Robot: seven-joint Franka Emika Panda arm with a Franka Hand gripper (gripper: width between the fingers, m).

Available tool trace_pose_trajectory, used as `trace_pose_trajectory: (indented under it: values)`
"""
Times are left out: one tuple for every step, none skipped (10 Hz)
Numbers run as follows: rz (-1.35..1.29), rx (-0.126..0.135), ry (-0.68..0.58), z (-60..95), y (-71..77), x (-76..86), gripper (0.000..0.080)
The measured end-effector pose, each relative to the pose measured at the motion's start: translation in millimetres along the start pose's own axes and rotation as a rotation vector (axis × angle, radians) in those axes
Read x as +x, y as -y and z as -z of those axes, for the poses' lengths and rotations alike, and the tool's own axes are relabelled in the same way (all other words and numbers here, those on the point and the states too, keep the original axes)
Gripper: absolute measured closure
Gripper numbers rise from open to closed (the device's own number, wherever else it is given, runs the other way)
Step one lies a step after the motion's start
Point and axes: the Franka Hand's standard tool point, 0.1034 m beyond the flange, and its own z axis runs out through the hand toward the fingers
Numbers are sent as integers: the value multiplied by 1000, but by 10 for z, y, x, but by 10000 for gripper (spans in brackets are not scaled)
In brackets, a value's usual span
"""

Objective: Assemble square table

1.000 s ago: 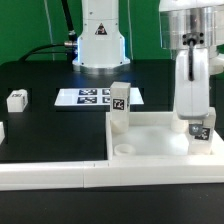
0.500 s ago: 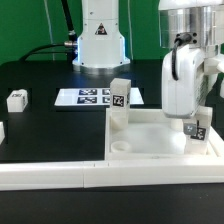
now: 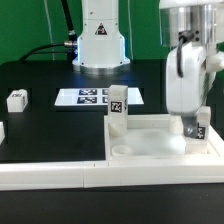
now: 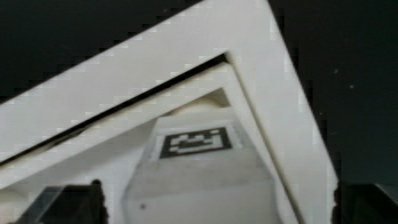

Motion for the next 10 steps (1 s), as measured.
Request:
trace_pose_trajectory:
  values:
    - [35, 6, 15, 149, -5, 16, 157]
    - [70, 19, 25, 296, 40, 82, 151]
    - [66, 34, 26, 355, 85, 133, 151]
    - [69, 30, 23, 322, 65, 127, 150]
    - [70, 29, 22, 315, 62, 126, 150]
    - [70, 29, 21, 312, 62, 129, 150]
    - [70, 28, 20, 306, 59, 130, 150]
    - [70, 27, 20, 301, 57, 132, 150]
    - [70, 27, 19, 298, 56, 133, 150]
    - [75, 26, 18, 294, 54, 138, 150]
